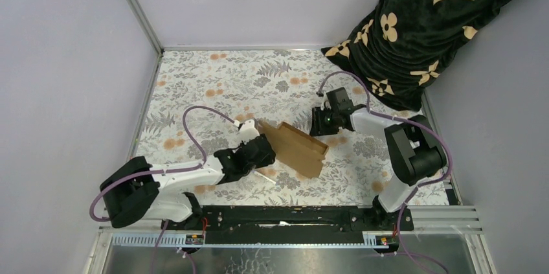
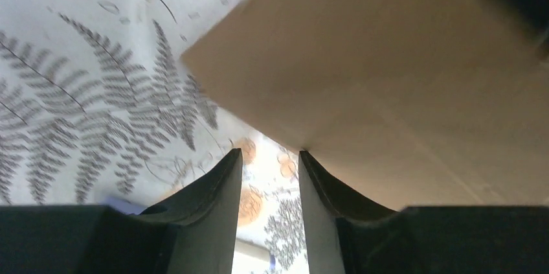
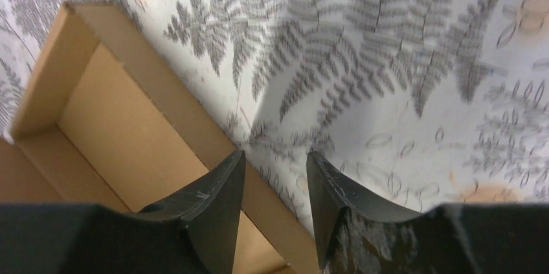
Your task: Fold the paper box
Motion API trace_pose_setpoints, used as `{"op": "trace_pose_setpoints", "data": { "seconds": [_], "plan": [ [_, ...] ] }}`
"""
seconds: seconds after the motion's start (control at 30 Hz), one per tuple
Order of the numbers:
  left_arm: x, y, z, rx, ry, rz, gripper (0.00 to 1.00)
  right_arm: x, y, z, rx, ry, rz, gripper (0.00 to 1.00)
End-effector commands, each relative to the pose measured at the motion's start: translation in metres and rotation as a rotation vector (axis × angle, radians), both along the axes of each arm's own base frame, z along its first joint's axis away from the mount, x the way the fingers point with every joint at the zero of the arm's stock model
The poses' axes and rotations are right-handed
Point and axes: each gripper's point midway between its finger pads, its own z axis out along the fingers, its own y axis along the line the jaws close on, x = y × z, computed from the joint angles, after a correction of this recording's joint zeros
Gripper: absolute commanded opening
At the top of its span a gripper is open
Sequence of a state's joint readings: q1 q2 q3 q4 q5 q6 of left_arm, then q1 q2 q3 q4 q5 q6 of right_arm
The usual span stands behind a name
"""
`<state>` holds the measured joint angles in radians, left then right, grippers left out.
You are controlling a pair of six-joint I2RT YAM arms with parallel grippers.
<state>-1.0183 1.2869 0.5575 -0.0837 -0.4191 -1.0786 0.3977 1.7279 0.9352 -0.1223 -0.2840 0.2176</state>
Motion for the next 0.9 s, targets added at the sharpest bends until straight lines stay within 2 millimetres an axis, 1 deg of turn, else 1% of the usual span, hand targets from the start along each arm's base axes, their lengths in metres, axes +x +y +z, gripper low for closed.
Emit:
{"op": "trace_pose_setpoints", "data": {
  "seconds": [0.0,0.07,0.23,0.3,0.43,0.5,0.53,0.63,0.7,0.8,0.83,0.87],
  "plan": [
    [0.032,-0.003,0.013,-0.020,-0.053,0.014,0.44,-0.025,-0.005,0.006,-0.023,0.012,-0.022,0.47],
    [0.043,-0.003,0.011,-0.013,-0.056,0.019,0.44,-0.034,-0.006,0.007,-0.024,0.010,-0.025,0.47],
    [0.070,0.001,-0.002,0.026,-0.053,0.041,0.44,-0.056,-0.003,0.009,-0.015,0.009,-0.032,0.46],
    [0.081,0.002,-0.005,0.021,-0.054,0.045,0.44,-0.064,0.002,0.013,-0.010,-0.002,-0.017,0.46],
    [0.104,-0.008,-0.007,0.009,-0.063,0.018,0.43,-0.076,0.013,0.017,-0.006,-0.018,0.003,0.46],
    [0.118,-0.019,-0.003,-0.007,-0.074,-0.005,0.43,-0.080,0.017,0.017,-0.010,-0.023,0.012,0.46],
    [0.124,-0.021,-0.008,-0.002,-0.066,-0.010,0.43,-0.082,0.019,0.017,-0.011,-0.023,0.015,0.46],
    [0.142,-0.031,-0.012,-0.029,-0.064,-0.044,0.43,-0.089,0.024,0.019,-0.002,-0.027,0.026,0.46],
    [0.157,-0.034,-0.013,-0.055,-0.065,-0.050,0.43,-0.093,0.028,0.020,0.013,-0.035,0.033,0.45],
    [0.178,-0.028,-0.014,-0.087,-0.076,-0.044,0.43,-0.102,0.030,0.022,0.023,-0.040,0.044,0.46],
    [0.187,-0.024,-0.012,-0.102,-0.084,-0.043,0.43,-0.104,0.029,0.023,0.017,-0.042,0.045,0.46],
    [0.199,-0.016,-0.009,-0.118,-0.094,-0.037,0.43,-0.105,0.027,0.024,0.013,-0.046,0.045,0.45]
  ]
}}
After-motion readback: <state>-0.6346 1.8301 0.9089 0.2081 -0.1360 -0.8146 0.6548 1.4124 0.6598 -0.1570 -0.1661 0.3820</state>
